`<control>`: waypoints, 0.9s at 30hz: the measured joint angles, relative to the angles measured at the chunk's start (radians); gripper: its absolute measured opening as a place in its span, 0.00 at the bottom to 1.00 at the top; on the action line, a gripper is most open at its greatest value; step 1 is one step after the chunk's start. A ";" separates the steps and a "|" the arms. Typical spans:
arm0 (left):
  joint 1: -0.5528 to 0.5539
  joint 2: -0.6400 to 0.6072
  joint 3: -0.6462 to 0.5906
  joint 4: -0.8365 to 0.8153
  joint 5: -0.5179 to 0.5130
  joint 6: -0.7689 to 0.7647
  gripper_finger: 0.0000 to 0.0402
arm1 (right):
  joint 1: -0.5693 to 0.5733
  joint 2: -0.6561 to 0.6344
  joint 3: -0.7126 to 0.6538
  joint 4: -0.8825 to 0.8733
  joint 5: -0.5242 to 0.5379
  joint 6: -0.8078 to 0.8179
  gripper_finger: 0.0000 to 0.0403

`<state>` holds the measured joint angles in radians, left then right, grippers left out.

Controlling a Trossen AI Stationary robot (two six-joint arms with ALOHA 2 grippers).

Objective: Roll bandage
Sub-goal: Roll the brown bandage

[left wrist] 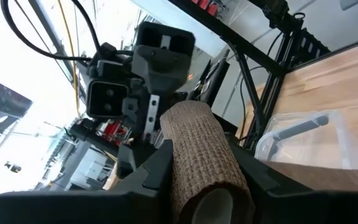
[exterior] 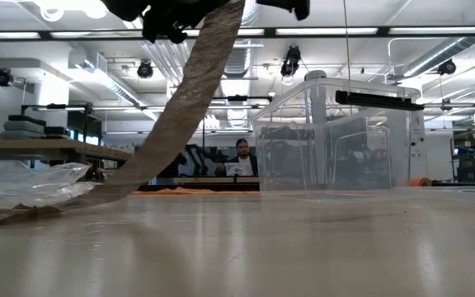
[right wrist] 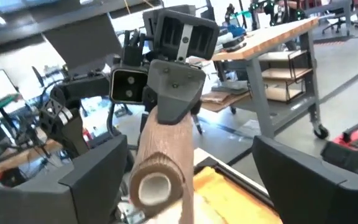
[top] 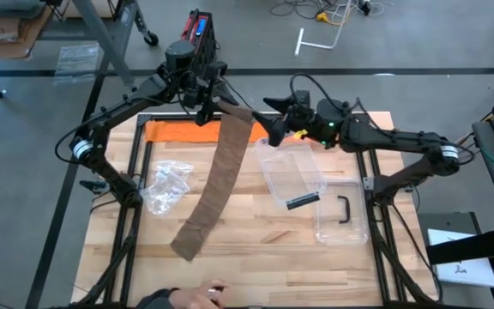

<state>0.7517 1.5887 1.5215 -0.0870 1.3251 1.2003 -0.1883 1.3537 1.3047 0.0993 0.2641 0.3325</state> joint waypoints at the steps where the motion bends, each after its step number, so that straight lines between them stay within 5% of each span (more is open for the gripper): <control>1: 0.000 0.000 0.000 -0.001 0.000 0.000 0.24 | 0.000 -0.013 -0.002 -0.014 0.007 -0.003 0.85; 6: 0.001 0.000 0.000 -0.005 -0.002 0.015 0.25 | 0.012 -0.043 -0.107 0.113 0.100 -0.043 0.85; 14: 0.034 0.000 0.000 -0.033 -0.027 0.022 0.24 | -0.017 -0.027 -0.352 0.525 0.020 0.082 0.85; 27: 0.050 0.021 0.000 -0.116 -0.078 0.088 0.24 | -0.008 0.010 -0.238 0.425 -0.032 -0.004 0.85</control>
<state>0.8013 1.6101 1.5219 -0.2028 1.2467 1.2885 -0.1964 1.3636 1.0665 0.5245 0.2318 0.3281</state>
